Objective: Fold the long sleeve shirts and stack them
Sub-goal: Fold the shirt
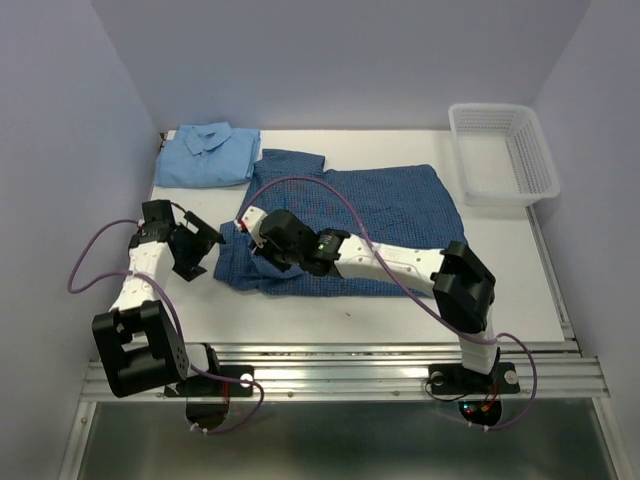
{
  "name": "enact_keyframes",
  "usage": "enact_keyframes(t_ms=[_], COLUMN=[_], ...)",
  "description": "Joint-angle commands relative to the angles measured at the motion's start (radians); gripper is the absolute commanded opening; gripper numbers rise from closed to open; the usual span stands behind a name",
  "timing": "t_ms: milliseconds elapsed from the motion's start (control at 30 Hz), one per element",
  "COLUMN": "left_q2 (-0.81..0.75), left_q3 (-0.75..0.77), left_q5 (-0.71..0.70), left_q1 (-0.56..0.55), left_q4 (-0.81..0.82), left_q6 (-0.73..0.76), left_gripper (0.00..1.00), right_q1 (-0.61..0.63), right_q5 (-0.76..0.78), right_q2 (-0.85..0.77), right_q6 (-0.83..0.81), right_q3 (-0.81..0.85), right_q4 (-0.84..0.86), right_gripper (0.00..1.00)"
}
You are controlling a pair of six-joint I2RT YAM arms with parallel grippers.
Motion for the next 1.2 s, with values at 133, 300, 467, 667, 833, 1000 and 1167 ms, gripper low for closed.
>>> enact_keyframes(t_ms=[133, 300, 467, 667, 833, 1000, 1167], left_q2=[-0.111, -0.123, -0.106, -0.048, 0.053, 0.101, 0.159], left_q3=[-0.029, -0.069, -0.109, -0.123, -0.086, -0.08, -0.094], left_q5=[0.032, 0.049, 0.069, 0.092, 0.078, 0.003, -0.077], left_q1=[0.0, -0.02, -0.072, -0.195, -0.239, -0.239, -0.229], left_q4=[-0.006, 0.005, 0.04, 0.178, 0.212, 0.183, 0.158], left_q6=[0.034, 0.039, 0.004, -0.105, -0.147, -0.138, -0.133], left_gripper=[0.99, 0.99, 0.99, 0.99, 0.99, 0.99, 0.99], right_q1=[-0.005, -0.005, -0.005, -0.005, -0.014, -0.045, -0.081], right_q5=[-0.217, -0.204, -0.279, -0.035, 0.017, 0.041, 0.074], right_q2=[0.026, 0.038, 0.056, 0.113, 0.107, 0.055, -0.057], right_q6=[-0.025, -0.04, -0.051, -0.016, -0.011, 0.027, -0.005], right_q3=[-0.009, -0.043, -0.049, -0.016, -0.045, -0.08, -0.153], right_q4=[0.01, 0.004, 0.003, 0.02, 0.044, 0.066, 0.082], right_gripper=[0.53, 0.75, 0.85, 0.63, 0.39, 0.24, 0.17])
